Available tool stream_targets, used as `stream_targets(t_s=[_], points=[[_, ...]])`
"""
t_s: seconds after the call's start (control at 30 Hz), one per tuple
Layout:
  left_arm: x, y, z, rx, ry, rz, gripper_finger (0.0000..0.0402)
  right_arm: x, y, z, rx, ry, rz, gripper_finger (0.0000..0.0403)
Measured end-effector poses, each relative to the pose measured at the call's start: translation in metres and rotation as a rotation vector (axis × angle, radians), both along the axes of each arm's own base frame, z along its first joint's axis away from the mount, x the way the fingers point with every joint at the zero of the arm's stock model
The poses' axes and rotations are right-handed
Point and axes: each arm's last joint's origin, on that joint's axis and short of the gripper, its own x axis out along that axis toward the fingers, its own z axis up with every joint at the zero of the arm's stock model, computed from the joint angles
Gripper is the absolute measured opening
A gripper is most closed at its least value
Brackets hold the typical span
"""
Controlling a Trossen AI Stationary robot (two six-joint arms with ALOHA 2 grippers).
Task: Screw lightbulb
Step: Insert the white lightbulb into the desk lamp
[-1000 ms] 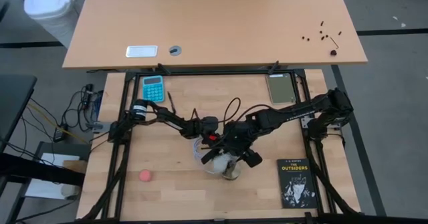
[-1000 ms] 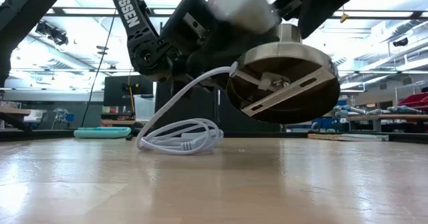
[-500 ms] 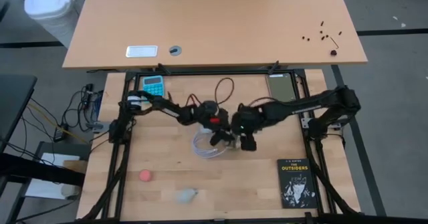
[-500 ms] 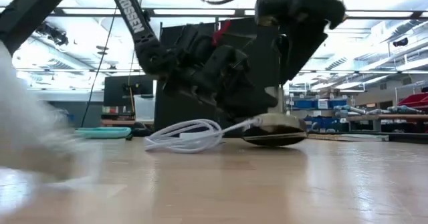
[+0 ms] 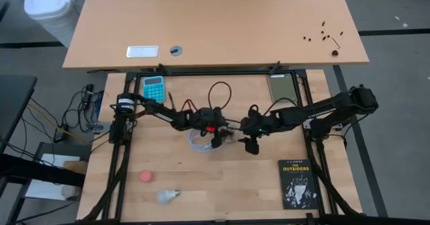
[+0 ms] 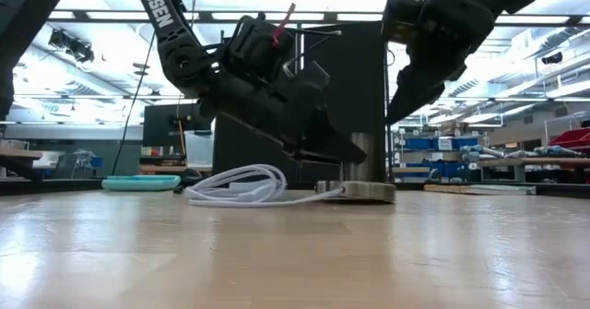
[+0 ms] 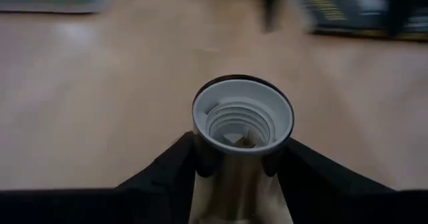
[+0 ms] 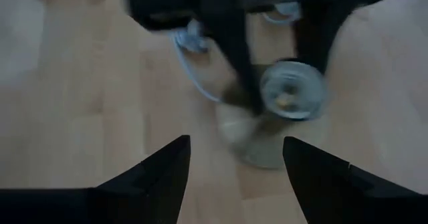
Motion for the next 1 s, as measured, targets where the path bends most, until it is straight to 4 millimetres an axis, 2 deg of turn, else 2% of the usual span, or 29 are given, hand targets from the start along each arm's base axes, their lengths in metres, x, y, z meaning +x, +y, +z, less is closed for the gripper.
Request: stream_targets(t_s=[0.13, 0.2, 0.33, 0.5, 0.57, 0.7, 0.77, 0.83, 0.93, 1.0], points=[[-0.001, 0.005, -0.001, 0.087, 0.015, 0.149, 0.019, -0.002, 0.001, 0.004, -0.006, -0.021, 0.008, 0.0249], [-0.001, 0.004, -0.001, 0.116, 0.018, 0.164, 0.0203, -0.002, 0.003, 0.005, -0.007, -0.023, 0.013, 0.0249], [0.001, 0.002, 0.002, 0.173, 0.012, 0.14, 0.0256, -0.002, 0.007, 0.007, -0.02, -0.036, 0.031, 0.0249], [0.008, 0.007, 0.011, 0.225, -0.007, 0.204, 0.0336, -0.003, 0.011, 0.007, -0.024, -0.038, 0.036, 0.0249], [0.01, 0.008, 0.019, 0.268, -0.021, 0.217, 0.0359, -0.004, 0.014, 0.008, -0.027, -0.04, 0.041, 0.0249], [0.008, 0.0, 0.053, 0.312, -0.085, 0.212, 0.038, -0.009, 0.021, 0.015, -0.065, -0.073, 0.025, 0.0249], [0.001, -0.013, 0.075, 0.319, -0.087, 0.197, 0.0381, -0.016, 0.025, 0.024, -0.091, -0.112, 0.002, 0.0249], [-0.008, -0.035, 0.097, 0.328, -0.084, 0.16, 0.0379, -0.023, 0.031, 0.033, -0.118, -0.155, -0.004, 0.0249], [-0.029, -0.086, 0.119, 0.349, -0.065, 0.083, 0.0371, -0.031, 0.045, 0.039, -0.151, -0.19, 0.015, 0.0249], [-0.043, -0.128, 0.121, 0.337, -0.039, 0.008, 0.0364, -0.033, 0.054, 0.038, -0.162, -0.194, 0.023, 0.0249]])
